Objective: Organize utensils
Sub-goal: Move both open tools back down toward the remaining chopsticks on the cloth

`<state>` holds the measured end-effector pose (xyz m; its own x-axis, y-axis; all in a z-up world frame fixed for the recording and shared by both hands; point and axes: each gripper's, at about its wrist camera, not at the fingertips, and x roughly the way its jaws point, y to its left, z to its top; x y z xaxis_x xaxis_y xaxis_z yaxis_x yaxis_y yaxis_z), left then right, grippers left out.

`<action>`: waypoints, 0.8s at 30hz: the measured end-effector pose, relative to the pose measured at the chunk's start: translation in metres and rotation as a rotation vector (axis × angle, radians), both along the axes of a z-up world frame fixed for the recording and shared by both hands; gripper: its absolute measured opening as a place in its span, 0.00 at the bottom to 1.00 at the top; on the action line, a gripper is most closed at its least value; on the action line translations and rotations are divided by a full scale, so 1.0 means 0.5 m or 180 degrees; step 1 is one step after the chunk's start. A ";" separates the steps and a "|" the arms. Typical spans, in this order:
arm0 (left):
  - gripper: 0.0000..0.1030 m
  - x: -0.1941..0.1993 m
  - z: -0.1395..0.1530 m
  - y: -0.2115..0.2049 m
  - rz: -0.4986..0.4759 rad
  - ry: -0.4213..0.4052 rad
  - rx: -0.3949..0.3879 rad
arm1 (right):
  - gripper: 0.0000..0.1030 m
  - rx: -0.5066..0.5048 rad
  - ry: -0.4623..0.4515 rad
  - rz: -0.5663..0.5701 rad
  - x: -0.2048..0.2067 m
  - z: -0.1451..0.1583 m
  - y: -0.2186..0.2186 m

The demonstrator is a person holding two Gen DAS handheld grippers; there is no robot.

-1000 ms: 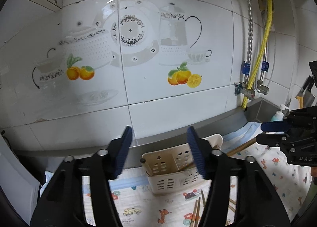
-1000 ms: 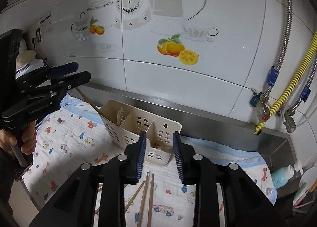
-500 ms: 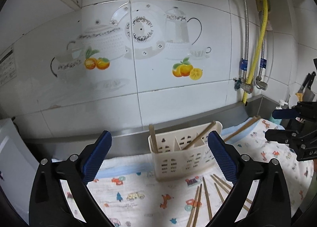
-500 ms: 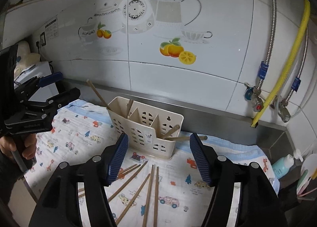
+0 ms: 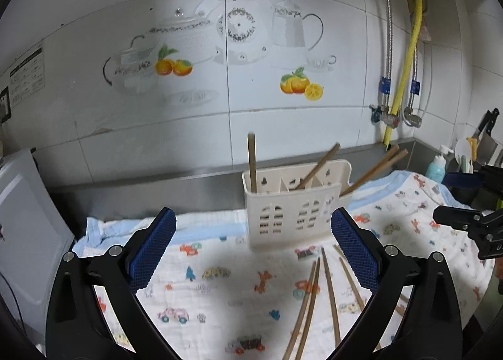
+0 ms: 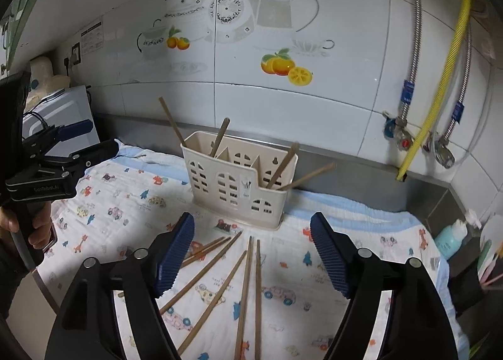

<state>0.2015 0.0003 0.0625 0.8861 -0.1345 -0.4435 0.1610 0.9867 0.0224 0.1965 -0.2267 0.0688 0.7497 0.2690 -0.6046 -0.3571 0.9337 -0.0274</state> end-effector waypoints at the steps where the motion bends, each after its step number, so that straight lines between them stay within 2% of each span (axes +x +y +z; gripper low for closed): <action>1: 0.95 -0.005 -0.004 0.000 0.0000 0.0014 0.0014 | 0.76 0.0020 0.0008 -0.0016 -0.007 -0.006 -0.003; 4: 0.95 -0.026 -0.021 0.002 0.0015 0.0054 0.0018 | 0.84 0.0026 -0.0022 -0.0071 -0.030 -0.023 -0.010; 8: 0.95 -0.051 -0.046 0.007 -0.0004 0.0132 -0.0038 | 0.86 0.0083 0.0020 -0.0079 -0.055 -0.047 -0.019; 24: 0.95 -0.097 -0.178 0.026 0.0032 0.0561 -0.0016 | 0.88 0.0154 0.0202 -0.0132 -0.127 -0.149 -0.047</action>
